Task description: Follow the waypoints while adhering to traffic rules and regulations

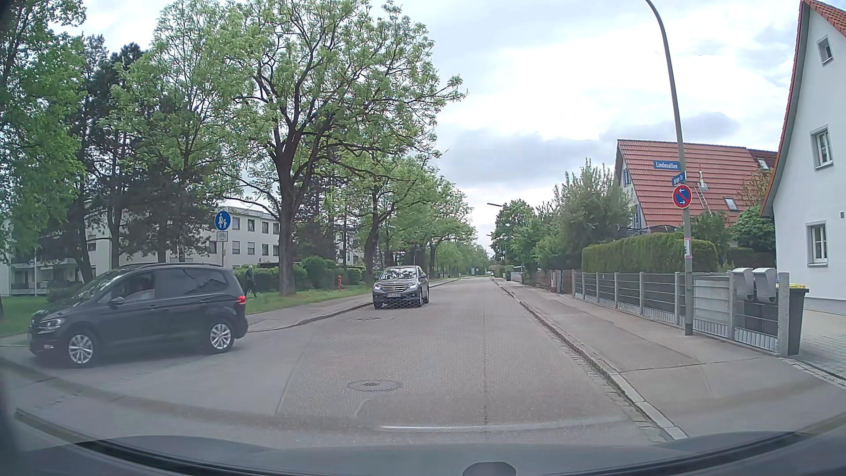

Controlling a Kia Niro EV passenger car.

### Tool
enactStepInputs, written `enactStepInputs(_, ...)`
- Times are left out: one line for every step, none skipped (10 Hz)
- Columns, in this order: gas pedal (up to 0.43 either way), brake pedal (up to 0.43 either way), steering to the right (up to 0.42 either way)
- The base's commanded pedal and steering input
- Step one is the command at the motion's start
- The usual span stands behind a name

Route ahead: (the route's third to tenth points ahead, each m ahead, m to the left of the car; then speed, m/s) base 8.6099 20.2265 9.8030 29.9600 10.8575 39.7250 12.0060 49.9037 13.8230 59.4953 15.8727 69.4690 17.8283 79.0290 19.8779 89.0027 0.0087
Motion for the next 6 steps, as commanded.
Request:
enactStepInputs(0.0,0.22,-0.172)
enactStepInputs(0.0,0.22,-0.172)
enactStepInputs(0.0,0.213,-0.172)
enactStepInputs(0.0,0.213,-0.172)
enactStepInputs(0.0,0.213,-0.172)
enactStepInputs(0.0,0.213,-0.173)
